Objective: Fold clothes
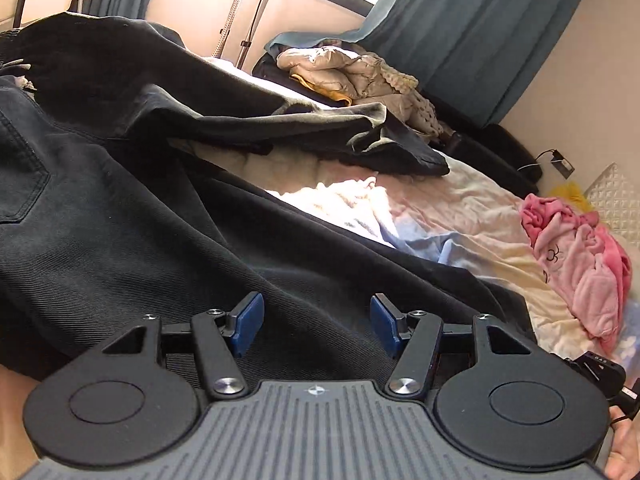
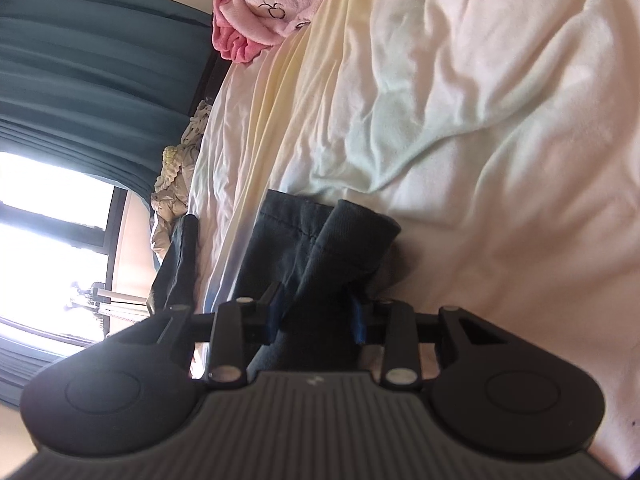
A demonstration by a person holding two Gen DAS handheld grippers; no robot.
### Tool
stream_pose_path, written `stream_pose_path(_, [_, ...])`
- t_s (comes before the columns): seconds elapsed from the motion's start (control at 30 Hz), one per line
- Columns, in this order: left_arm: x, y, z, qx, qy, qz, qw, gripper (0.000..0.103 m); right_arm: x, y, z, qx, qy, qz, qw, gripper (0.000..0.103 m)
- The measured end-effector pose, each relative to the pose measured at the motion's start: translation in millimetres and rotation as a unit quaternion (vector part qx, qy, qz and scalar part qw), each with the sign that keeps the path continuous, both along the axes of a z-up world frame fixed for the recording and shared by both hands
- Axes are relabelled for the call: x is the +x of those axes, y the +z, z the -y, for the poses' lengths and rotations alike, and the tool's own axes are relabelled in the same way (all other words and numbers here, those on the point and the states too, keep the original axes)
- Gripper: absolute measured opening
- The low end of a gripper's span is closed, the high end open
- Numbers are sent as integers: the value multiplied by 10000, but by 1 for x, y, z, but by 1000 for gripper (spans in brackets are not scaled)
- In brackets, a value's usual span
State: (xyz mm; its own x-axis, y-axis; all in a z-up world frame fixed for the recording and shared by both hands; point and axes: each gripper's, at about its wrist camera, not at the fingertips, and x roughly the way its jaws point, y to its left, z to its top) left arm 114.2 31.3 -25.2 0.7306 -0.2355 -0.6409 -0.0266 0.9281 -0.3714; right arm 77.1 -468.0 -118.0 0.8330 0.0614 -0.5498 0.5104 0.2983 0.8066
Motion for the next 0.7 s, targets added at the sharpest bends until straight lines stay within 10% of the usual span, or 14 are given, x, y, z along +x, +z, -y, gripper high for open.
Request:
stream_pose_path(0.27, [14,-28,5,502,0,60,9987,63,45,-6,-5,-776,6,-589,9952,8])
stream_pose_path(0.47, [20,-29,-5,405,-9,70,9992,63,103,69,-30,-1426,132,209,9895,3])
stream_pose_path(0.6, [17,-24,-7,307,-45,146,9994,63,120,154,-55,-1984,401,1643,9654,3])
stream_pose_path(0.7, [11,-16,-11,250,-16,334,9991,65,103,129,-40,-1902,300,1424,9709,3])
